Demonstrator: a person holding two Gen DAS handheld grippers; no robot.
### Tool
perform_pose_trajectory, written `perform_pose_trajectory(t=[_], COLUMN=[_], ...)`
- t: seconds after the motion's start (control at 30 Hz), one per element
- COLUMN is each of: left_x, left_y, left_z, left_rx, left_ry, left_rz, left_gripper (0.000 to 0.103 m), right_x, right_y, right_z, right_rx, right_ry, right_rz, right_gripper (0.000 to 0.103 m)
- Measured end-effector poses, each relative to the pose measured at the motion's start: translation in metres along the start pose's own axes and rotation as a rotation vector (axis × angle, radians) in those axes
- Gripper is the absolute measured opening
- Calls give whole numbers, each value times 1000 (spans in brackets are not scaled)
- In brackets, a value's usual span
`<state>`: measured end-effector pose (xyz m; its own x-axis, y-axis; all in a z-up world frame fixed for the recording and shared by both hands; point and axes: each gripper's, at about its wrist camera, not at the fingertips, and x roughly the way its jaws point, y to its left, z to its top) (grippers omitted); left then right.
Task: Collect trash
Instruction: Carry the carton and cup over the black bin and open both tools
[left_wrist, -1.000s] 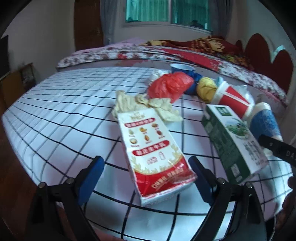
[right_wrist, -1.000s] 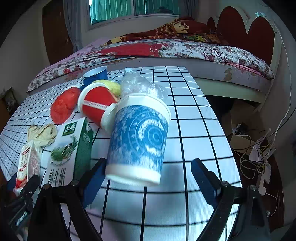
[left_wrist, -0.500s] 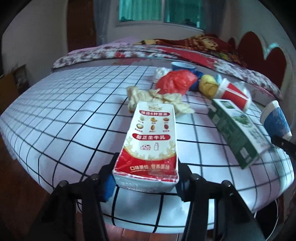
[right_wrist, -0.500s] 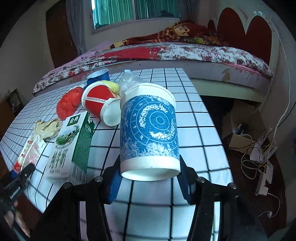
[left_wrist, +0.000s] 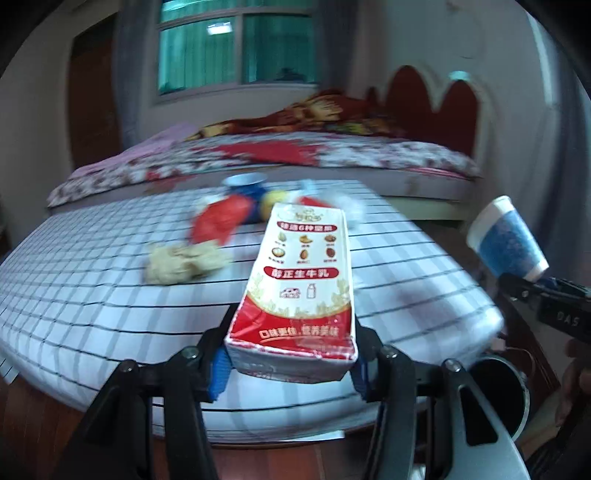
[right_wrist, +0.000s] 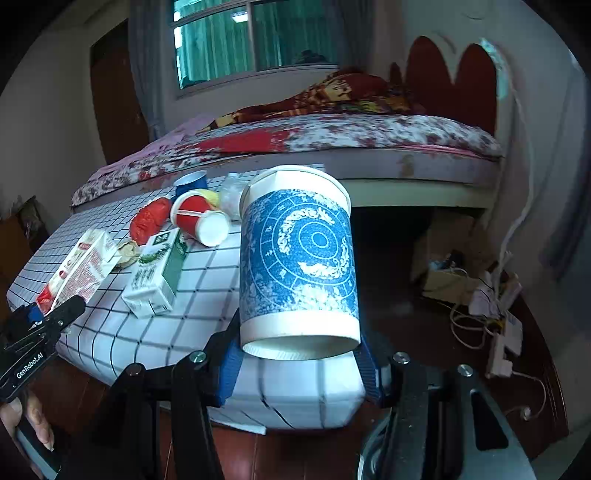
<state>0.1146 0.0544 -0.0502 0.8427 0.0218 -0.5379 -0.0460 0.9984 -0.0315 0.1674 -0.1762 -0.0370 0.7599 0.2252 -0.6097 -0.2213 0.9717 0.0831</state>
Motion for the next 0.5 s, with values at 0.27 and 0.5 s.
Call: perform_pose_trajectory(t=[0.27,0.5], left_x=[-1,10], left_y=[-83,-161], left_z=[-18,-49], left_rx=[136,283], left_ry=[35,126], left_rz=[-225,-422], left_gripper=[53,53], right_x=[-36,-47], right_y=[-70,-123], right_z=[-59,-111], right_rx=[35,39], right_ry=[61,167], right_rz=[-97,-128], right_gripper=[56,56])
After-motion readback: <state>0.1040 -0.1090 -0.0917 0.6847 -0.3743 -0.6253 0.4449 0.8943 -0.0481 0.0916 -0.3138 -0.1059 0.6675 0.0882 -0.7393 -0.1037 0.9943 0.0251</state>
